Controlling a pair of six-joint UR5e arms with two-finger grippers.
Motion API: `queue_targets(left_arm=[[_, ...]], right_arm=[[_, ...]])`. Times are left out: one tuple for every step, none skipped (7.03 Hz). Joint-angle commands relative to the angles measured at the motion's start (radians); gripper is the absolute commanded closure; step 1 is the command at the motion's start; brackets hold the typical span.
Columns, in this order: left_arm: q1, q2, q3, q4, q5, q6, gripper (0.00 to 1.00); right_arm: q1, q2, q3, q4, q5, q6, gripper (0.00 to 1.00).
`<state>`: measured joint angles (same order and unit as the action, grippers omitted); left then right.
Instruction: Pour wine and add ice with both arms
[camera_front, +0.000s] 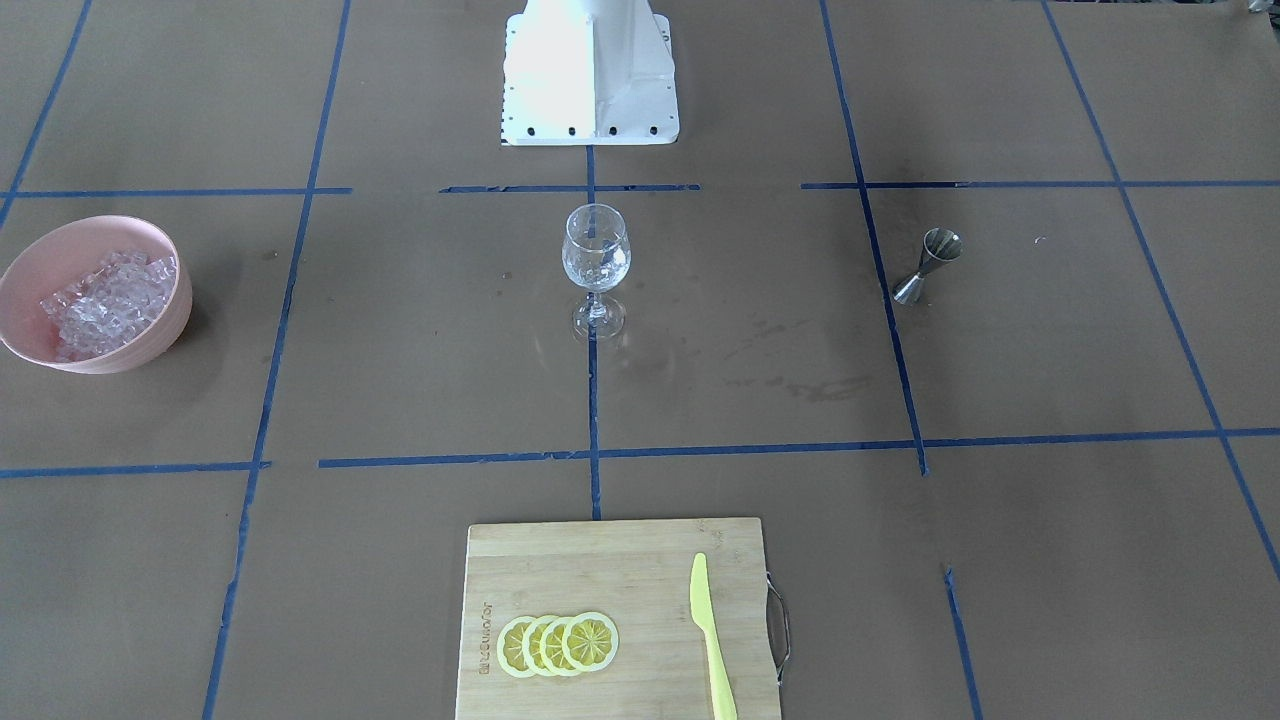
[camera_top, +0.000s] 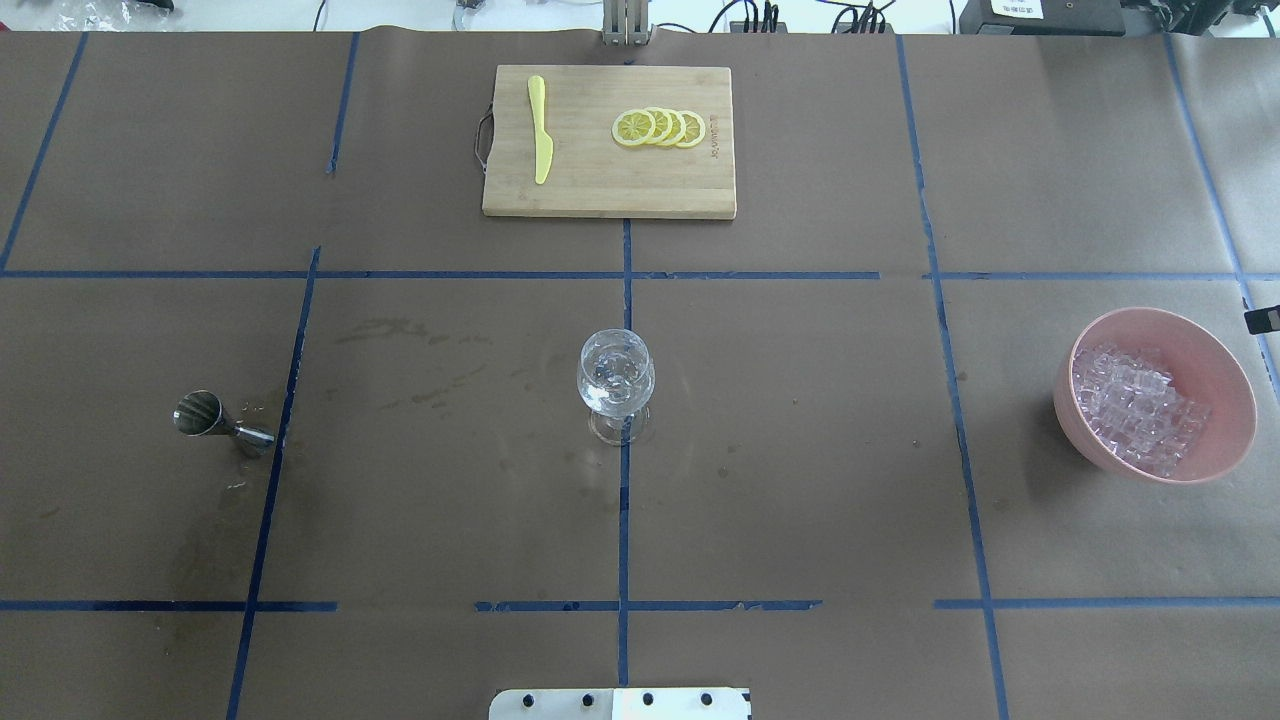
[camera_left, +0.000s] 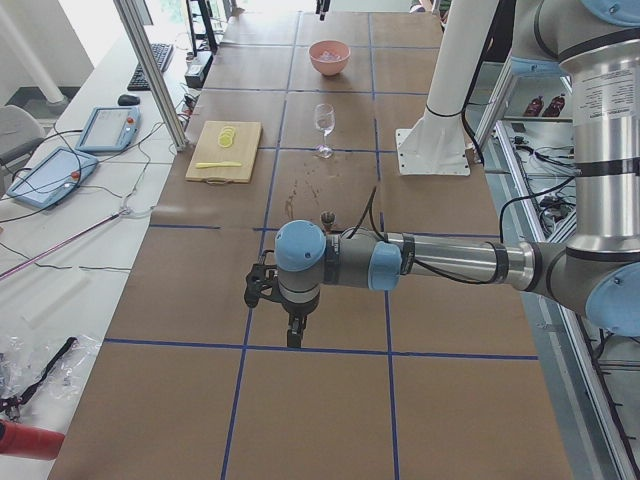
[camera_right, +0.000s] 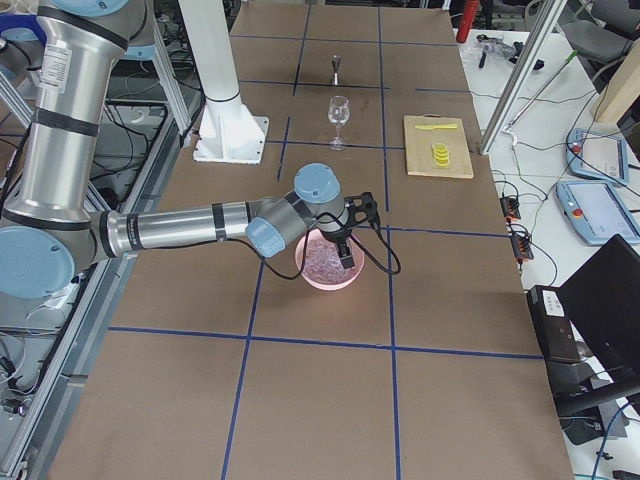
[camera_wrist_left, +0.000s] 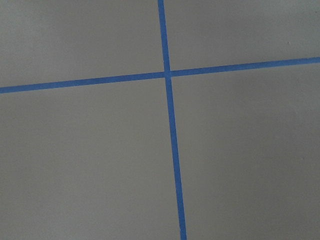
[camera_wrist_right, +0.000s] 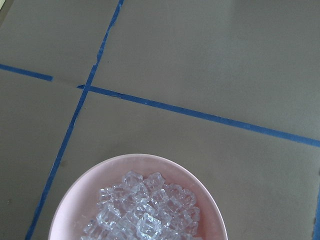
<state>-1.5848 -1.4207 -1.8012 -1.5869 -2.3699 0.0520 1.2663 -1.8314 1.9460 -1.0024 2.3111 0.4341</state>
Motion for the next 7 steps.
queue_targets(left_arm=[[0.000,-0.003,0.000,-0.008,0.000,0.002,0.00],[0.000,-0.007,-0.001,-0.008,0.000,0.002,0.00],[0.000,-0.010,-0.001,-0.008,0.000,0.002,0.00],[0.000,-0.011,-0.001,-0.008,0.000,0.002,0.00],[0.000,-0.011,-0.001,-0.008,0.000,0.003,0.00],[0.000,-0.017,0.002,-0.008,0.000,0.002,0.00],[0.000,-0.020,0.003,-0.008,0.000,0.002,0.00]], right_arm=[[-0.092,-0.069,0.008,0.139,-0.080,0.209,0.00],[-0.157,-0.089,0.007,0.195,-0.164,0.256,0.00],[-0.200,-0.089,0.004,0.203,-0.215,0.293,0.06],[-0.258,-0.089,-0.010,0.262,-0.289,0.380,0.11],[-0.322,-0.088,-0.040,0.316,-0.356,0.450,0.15],[-0.362,-0.080,-0.067,0.356,-0.404,0.474,0.18],[-0.376,-0.078,-0.087,0.390,-0.407,0.506,0.28]])
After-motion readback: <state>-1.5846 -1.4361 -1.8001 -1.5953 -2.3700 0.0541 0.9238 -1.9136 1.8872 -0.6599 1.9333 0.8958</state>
